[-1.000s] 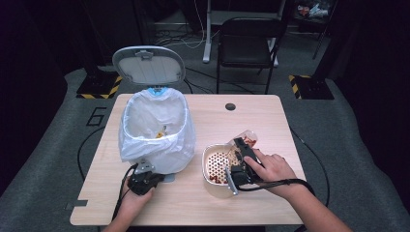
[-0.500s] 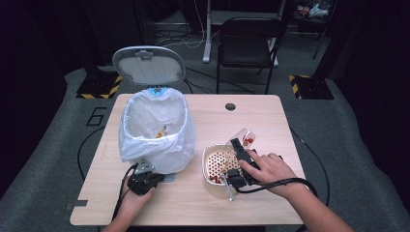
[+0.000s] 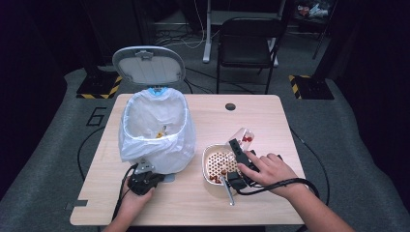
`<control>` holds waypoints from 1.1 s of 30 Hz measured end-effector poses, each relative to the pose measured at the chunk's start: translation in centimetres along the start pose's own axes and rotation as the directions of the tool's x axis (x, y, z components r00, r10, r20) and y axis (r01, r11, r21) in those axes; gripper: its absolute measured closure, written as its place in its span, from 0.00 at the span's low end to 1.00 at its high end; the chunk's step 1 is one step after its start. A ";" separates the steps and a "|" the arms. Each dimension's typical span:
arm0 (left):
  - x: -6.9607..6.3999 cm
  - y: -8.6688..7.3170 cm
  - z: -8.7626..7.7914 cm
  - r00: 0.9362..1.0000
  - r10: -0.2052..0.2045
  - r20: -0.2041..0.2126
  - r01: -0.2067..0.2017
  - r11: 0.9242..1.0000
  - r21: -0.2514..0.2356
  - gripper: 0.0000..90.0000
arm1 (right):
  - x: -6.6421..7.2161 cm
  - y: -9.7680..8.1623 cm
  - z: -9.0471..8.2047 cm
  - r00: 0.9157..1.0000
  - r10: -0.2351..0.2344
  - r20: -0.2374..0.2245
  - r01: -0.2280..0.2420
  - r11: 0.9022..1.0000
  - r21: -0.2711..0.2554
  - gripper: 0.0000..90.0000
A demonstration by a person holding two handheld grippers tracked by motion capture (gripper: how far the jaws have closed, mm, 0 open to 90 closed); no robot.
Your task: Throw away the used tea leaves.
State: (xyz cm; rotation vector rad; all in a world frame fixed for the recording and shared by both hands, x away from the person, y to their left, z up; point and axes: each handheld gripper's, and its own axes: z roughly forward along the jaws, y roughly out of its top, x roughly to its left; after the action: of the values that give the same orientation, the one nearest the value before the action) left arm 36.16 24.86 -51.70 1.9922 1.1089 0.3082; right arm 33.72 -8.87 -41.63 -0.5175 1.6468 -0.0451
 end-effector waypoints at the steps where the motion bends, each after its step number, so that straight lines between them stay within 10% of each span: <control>1: 0.0 0.0 0.0 1.000 0.000 0.000 0.000 1.000 -0.001 1.00 | -0.2 0.0 0.0 1.000 -0.009 -0.015 0.009 1.000 -0.003 0.49; 33: 0.0 0.0 0.0 1.000 0.000 -0.001 0.000 1.000 -0.001 1.00 | -0.3 0.6 -0.4 0.975 -0.204 0.083 0.207 0.978 -0.021 0.49</control>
State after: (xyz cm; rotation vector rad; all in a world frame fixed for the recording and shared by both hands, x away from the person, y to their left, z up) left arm 36.15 24.85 -51.70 1.9916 1.1086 0.3094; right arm 33.19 -8.38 -41.51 -0.7026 1.5123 -0.1511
